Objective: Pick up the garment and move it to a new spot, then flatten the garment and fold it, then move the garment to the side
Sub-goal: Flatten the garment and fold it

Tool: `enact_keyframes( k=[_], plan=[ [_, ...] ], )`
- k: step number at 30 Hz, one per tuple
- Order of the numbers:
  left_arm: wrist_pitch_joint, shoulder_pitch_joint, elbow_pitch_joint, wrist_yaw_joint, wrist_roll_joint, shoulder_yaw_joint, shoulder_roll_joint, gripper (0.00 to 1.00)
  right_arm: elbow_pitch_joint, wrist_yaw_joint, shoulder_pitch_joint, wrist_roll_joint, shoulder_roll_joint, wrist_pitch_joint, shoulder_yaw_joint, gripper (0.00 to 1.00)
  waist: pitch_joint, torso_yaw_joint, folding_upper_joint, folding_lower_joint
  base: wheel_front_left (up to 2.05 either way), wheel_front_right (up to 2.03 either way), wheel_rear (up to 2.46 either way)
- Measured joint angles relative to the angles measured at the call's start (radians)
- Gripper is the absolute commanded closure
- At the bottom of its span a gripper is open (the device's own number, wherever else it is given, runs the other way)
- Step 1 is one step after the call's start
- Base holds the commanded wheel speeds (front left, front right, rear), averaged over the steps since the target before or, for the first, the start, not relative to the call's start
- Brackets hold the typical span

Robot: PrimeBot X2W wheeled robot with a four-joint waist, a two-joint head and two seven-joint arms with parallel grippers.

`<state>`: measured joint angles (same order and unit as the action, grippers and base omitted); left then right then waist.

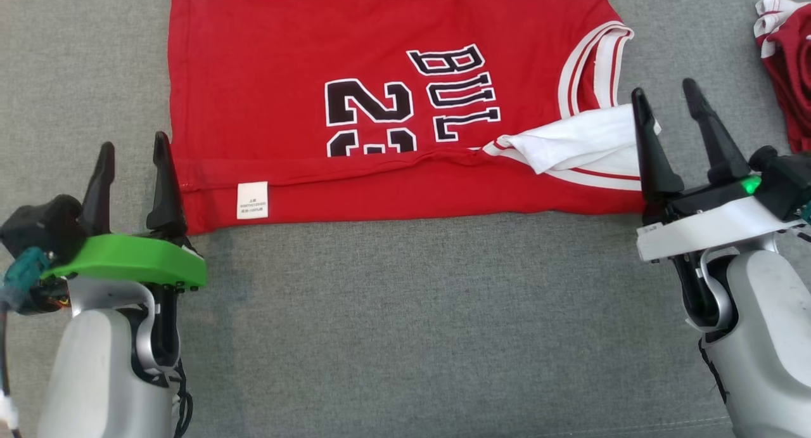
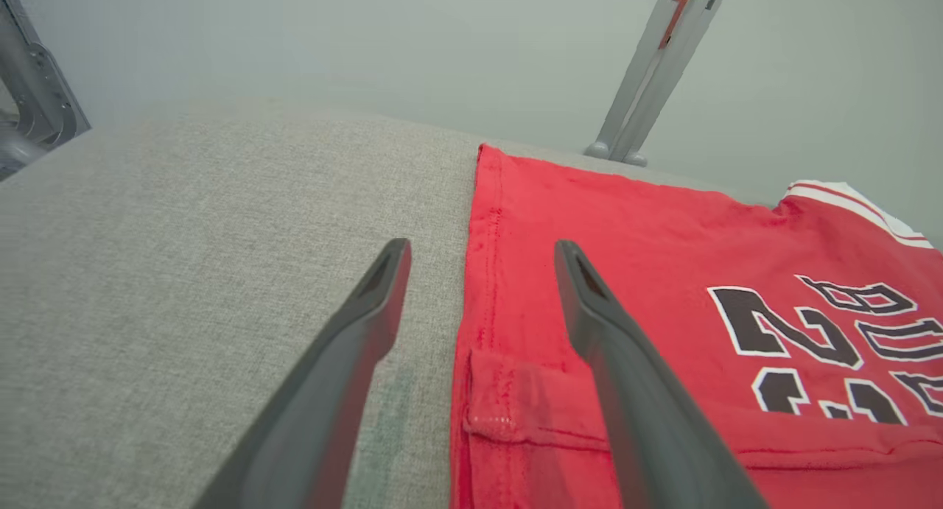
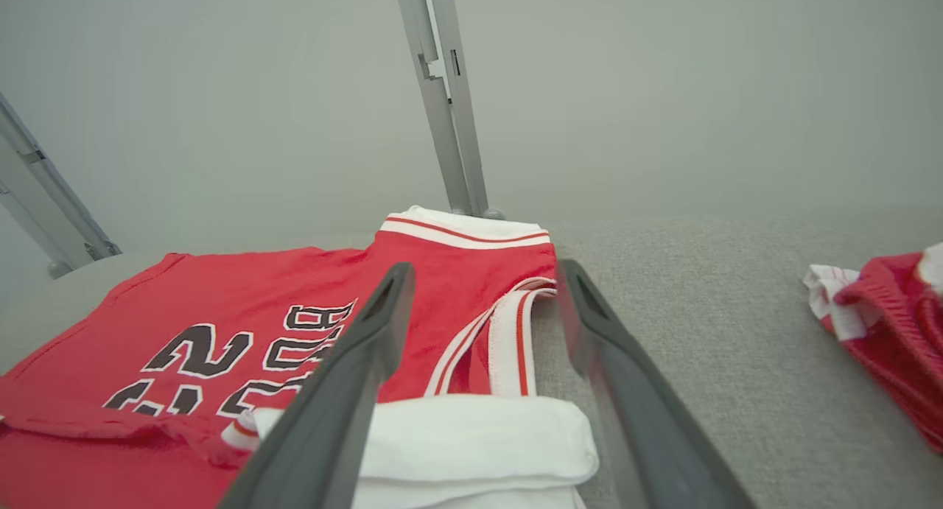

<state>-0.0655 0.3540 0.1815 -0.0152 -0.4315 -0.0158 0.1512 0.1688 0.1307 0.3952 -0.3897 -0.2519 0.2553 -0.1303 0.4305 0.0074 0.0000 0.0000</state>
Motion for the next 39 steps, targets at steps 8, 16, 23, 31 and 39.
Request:
enact_keyframes(
  k=[8, 16, 23, 31, 39],
  plan=[
    [-0.183, -0.084, -0.058, 0.061, 0.167, -0.05, -0.001, 0.0, -0.152, 0.0, -0.148, 0.109, 0.05, 0.003, 0.088, 0.0, -0.04, -0.004, 0.0, 0.0, 0.0, 0.0, 0.0],
    [-0.193, -0.227, -0.115, 0.082, 0.207, -0.064, -0.017, 0.0, -0.221, 0.0, -0.301, 0.141, 0.089, 0.003, 0.102, 0.0, -0.094, -0.021, 0.0, 0.0, 0.0, 0.0, 0.0],
    [-0.196, -0.251, -0.113, 0.086, 0.208, -0.065, -0.024, 0.0, -0.233, 0.0, -0.327, 0.144, 0.098, 0.0, 0.104, 0.0, -0.117, -0.03, 0.0, 0.0, 0.0, 0.0, 0.0],
    [-0.142, -0.207, 0.015, 0.044, 0.162, -0.069, -0.013, 0.0, -0.14, 0.0, -0.319, 0.124, 0.092, -0.022, 0.109, 0.0, -0.083, -0.026, 0.0, 0.0, 0.0, 0.0, 0.0],
    [-0.107, -0.111, 0.17, -0.005, 0.067, -0.044, -0.017, 0.0, 0.057, 0.0, -0.207, 0.074, 0.078, -0.022, 0.072, 0.0, -0.019, -0.024, 0.0, 0.0, 0.0, 0.0, 0.0]
  ],
)
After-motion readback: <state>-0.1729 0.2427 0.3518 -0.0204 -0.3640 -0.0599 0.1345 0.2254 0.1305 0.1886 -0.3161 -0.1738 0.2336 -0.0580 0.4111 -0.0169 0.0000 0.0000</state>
